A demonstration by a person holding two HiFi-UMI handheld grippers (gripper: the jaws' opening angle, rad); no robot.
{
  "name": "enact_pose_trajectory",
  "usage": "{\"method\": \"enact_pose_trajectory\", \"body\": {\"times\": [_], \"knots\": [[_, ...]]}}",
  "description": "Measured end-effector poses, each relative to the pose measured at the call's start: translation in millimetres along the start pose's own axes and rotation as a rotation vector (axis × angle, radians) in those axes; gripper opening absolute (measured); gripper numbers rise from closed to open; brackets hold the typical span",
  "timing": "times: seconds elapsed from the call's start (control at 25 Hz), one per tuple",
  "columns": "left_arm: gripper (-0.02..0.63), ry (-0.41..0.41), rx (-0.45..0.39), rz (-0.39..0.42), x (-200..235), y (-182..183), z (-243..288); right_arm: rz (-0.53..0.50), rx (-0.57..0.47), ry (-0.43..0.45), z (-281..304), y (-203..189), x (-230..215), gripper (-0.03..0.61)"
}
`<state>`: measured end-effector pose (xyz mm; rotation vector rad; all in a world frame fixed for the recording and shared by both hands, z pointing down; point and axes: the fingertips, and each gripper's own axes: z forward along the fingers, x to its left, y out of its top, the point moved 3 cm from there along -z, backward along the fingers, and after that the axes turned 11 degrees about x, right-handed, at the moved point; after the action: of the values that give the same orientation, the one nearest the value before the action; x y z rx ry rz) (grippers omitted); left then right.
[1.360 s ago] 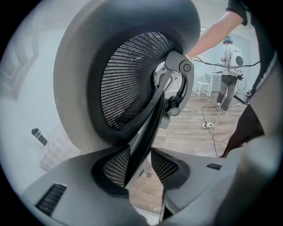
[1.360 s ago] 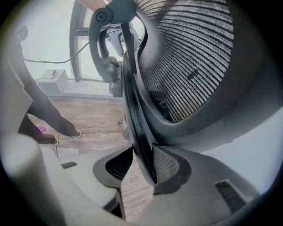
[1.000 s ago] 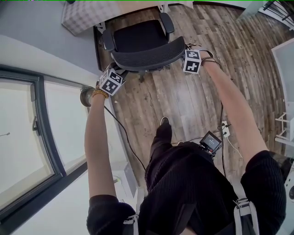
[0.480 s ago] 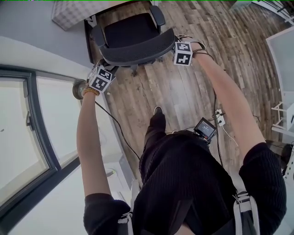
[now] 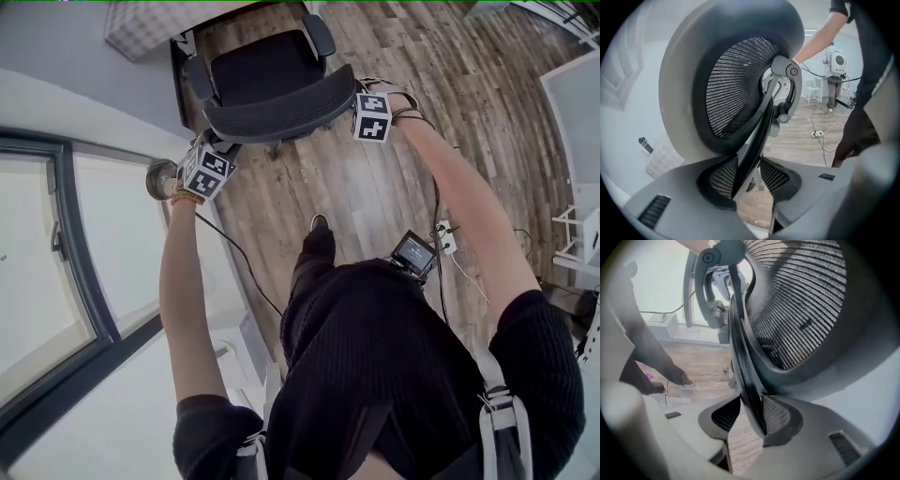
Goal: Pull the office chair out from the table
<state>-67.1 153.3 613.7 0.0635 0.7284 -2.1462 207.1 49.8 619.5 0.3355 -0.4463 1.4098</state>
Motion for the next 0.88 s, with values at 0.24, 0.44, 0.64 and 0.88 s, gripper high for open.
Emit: {"method": "enact_pose_trajectory", "body": {"times": [0.24,0.44,0.64,0.88], "knots": [[0.158,0.022,-0.026,0.015,-18.1,-5.7,-9.0,-0.003,-0.015,-0.001,-10.1,-2.6,17.2,0.144],[0.158,0.031,-0.033,0.013,-34.6,-8.1,-17.7,0.005,-0.020,-0.002,-19.4,-6.1,31.1,0.146],[0.160,0.057,-0.052,0.027,-50.6,-7.3,-24.8,0.002,-0.021,0.004,-27.4,-12.9,43.7,0.147],[0.160,0.076,-0.063,0.039,-61.8,-9.4,-29.7,-0.002,-0.025,0.002,-32.4,-16.0,53.0,0.147]]}}
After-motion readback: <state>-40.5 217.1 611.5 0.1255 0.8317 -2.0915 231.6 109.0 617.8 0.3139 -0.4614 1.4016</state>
